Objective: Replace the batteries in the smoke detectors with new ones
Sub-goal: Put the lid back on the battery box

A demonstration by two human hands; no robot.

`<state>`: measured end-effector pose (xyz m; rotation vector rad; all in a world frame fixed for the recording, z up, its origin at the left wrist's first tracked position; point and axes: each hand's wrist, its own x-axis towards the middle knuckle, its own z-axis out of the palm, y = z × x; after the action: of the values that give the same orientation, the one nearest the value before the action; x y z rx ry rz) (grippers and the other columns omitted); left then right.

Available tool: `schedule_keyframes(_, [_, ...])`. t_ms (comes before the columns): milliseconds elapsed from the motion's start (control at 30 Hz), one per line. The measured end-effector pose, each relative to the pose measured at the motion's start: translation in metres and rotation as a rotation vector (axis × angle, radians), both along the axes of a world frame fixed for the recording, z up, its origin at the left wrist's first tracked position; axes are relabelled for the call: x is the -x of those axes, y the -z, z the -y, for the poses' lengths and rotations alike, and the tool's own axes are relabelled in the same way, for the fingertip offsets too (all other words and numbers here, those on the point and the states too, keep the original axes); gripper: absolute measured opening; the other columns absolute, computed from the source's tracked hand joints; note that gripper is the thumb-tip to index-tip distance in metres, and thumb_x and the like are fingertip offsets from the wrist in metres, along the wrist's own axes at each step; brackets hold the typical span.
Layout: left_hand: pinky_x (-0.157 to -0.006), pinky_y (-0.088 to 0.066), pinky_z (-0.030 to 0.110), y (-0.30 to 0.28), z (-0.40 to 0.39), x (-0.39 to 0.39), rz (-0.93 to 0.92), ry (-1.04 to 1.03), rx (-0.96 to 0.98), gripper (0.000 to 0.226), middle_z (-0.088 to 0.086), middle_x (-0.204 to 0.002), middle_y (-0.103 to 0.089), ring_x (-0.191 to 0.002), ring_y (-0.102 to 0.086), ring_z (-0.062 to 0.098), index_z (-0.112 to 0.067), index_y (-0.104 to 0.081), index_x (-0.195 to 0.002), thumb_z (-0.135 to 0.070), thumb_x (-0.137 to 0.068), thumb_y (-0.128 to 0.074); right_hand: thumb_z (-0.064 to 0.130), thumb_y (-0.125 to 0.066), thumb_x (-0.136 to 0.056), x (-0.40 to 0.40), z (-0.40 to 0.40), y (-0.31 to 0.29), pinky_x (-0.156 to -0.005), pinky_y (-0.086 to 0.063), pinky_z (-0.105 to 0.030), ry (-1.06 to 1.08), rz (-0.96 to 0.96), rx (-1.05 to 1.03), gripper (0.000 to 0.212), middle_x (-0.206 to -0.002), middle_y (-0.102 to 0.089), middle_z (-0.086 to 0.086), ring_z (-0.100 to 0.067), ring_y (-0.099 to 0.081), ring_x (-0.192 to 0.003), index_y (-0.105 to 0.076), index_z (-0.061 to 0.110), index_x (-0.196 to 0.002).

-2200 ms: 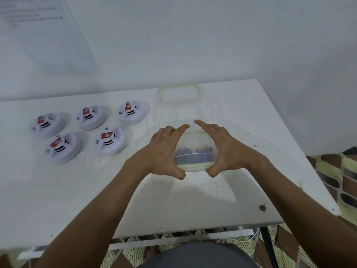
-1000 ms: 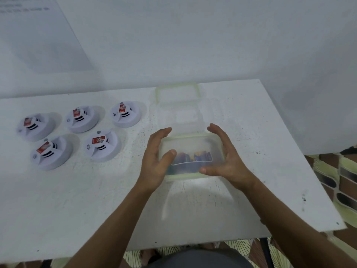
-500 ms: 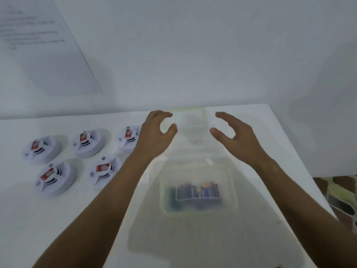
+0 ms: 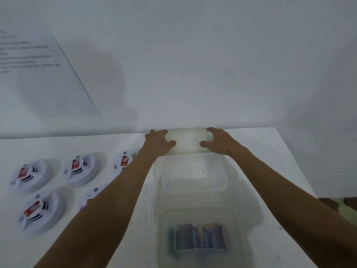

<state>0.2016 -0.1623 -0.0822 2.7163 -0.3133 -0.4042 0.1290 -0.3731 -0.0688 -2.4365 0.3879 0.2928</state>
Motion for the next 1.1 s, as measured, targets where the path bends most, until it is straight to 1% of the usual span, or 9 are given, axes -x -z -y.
schedule_keyframes(133, [-0.108, -0.029, 0.042, 0.005, 0.006, 0.001, -0.012, -0.069, 0.047, 0.063, 0.019, -0.145, -0.029, -0.132, -0.030, 0.039, -0.026, -0.030, -0.149, -0.046, -0.094, -0.054, 0.038, -0.075, -0.081, -0.007, 0.000, 0.005, -0.112, -0.039, -0.043, 0.148, 0.050, -0.246, 0.076, -0.151, -0.039, -0.008, -0.026, -0.040, -0.137, -0.039, 0.023, -0.147])
schedule_keyframes(267, [-0.106, -0.037, 0.038, 0.007, 0.010, 0.002, -0.019, -0.139, 0.407, 0.060, 0.013, -0.140, -0.034, -0.122, -0.043, 0.028, -0.028, -0.036, -0.144, -0.037, -0.091, -0.063, 0.026, -0.079, -0.079, -0.007, 0.000, 0.003, -0.106, -0.044, -0.041, 0.307, 0.171, -0.549, 0.077, -0.144, -0.045, -0.008, -0.025, -0.049, -0.127, -0.040, 0.021, -0.146])
schedule_keyframes(333, [-0.099, -0.038, 0.027, 0.000, 0.012, 0.008, 0.011, -0.144, 0.589, 0.056, 0.010, -0.137, -0.035, -0.115, -0.045, 0.020, -0.025, -0.039, -0.143, -0.027, -0.093, -0.063, 0.020, -0.077, -0.081, -0.002, -0.003, -0.003, -0.098, -0.046, -0.035, 0.337, 0.258, -0.590, 0.074, -0.140, -0.049, -0.007, -0.022, -0.052, -0.119, -0.041, 0.018, -0.146])
schedule_keyframes(500, [-0.099, -0.046, 0.029, -0.046, 0.010, 0.018, 0.296, -0.084, 0.809, 0.049, 0.003, -0.131, -0.050, -0.114, -0.051, 0.011, -0.022, -0.051, -0.136, -0.022, -0.090, -0.067, 0.016, -0.077, -0.082, 0.020, -0.010, -0.045, -0.086, -0.045, -0.025, 0.281, 0.555, -0.516, 0.068, -0.132, -0.050, 0.008, -0.014, -0.051, -0.115, -0.045, 0.020, -0.143])
schedule_keyframes(567, [-0.096, -0.044, 0.025, -0.067, 0.005, 0.028, 0.349, -0.065, 0.782, 0.048, -0.005, -0.125, -0.054, -0.110, -0.054, 0.012, -0.025, -0.050, -0.137, -0.028, -0.091, -0.065, 0.020, -0.080, -0.080, 0.037, -0.007, -0.066, -0.087, -0.049, -0.027, 0.225, 0.574, -0.506, 0.073, -0.133, -0.050, 0.007, -0.013, -0.052, -0.116, -0.044, 0.025, -0.143])
schedule_keyframes(667, [-0.097, -0.033, 0.022, -0.079, -0.006, 0.058, 0.235, -0.041, 0.645, 0.050, -0.012, -0.121, -0.045, -0.111, -0.044, 0.005, -0.028, -0.045, -0.142, -0.037, -0.095, -0.058, 0.028, -0.085, -0.074, 0.074, -0.007, -0.080, -0.083, -0.048, -0.024, 0.110, 0.441, -0.460, 0.086, -0.133, -0.048, 0.004, -0.014, -0.051, -0.118, -0.036, 0.035, -0.145])
schedule_keyframes(800, [-0.096, -0.028, 0.021, -0.053, -0.020, 0.098, 0.140, -0.011, 0.520, 0.052, -0.003, -0.135, -0.046, -0.119, -0.041, 0.009, -0.027, -0.038, -0.146, -0.040, -0.097, -0.051, 0.028, -0.091, -0.065, 0.114, -0.015, -0.057, -0.093, -0.053, -0.036, 0.041, 0.329, -0.391, 0.098, -0.136, -0.050, 0.003, -0.017, -0.054, -0.117, -0.034, 0.037, -0.145])
schedule_keyframes(933, [-0.115, -0.025, 0.038, -0.033, -0.028, 0.118, 0.116, -0.018, 0.438, 0.053, 0.007, -0.147, -0.040, -0.138, -0.033, 0.024, -0.024, -0.034, -0.148, -0.039, -0.099, -0.048, 0.026, -0.092, -0.064, 0.131, -0.018, -0.034, -0.092, -0.054, -0.035, -0.004, 0.299, -0.373, 0.099, -0.132, -0.050, 0.010, -0.017, -0.054, -0.118, -0.035, 0.034, -0.145])
schedule_keyframes(1100, [-0.118, -0.010, 0.040, -0.023, -0.029, 0.130, 0.090, 0.001, 0.334, 0.052, 0.006, -0.154, -0.032, -0.145, -0.022, 0.026, -0.023, -0.030, -0.150, -0.038, -0.101, -0.040, 0.029, -0.091, -0.064, 0.136, -0.022, -0.017, -0.090, -0.051, -0.031, -0.016, 0.269, -0.339, 0.102, -0.134, -0.049, 0.008, -0.019, -0.051, -0.121, -0.032, 0.031, -0.147])
